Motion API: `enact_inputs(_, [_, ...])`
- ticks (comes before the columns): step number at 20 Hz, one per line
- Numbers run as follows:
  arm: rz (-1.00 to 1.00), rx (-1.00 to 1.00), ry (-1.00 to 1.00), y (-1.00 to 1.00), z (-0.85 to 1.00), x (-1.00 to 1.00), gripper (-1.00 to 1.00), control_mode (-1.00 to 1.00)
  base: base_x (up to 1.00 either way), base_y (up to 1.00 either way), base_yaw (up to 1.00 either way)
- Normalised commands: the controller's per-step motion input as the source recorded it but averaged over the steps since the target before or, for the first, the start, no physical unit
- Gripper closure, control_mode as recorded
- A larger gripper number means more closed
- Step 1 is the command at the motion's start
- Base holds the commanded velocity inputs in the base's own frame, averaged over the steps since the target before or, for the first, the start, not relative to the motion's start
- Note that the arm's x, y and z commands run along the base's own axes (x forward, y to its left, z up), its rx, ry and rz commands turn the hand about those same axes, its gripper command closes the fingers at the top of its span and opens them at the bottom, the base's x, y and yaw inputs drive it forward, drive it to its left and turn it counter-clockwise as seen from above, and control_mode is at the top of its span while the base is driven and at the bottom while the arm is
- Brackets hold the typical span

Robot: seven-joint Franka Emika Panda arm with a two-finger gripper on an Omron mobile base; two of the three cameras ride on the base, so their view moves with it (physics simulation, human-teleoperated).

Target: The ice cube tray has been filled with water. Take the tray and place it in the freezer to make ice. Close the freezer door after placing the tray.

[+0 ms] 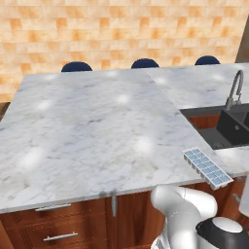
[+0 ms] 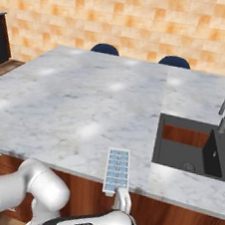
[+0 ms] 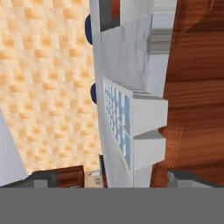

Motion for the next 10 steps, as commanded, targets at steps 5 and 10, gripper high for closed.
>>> enact_inputs(5, [0.0,0.07,-0.05,0.0,-0.2,0.16,-1.0,-1.0,0.0,0.0,0.0])
enact_inputs(10, [0.0,0.02,0.0,-0.02,-0.21,0.22,-1.0,-1.0,0.0,0.0,0.0])
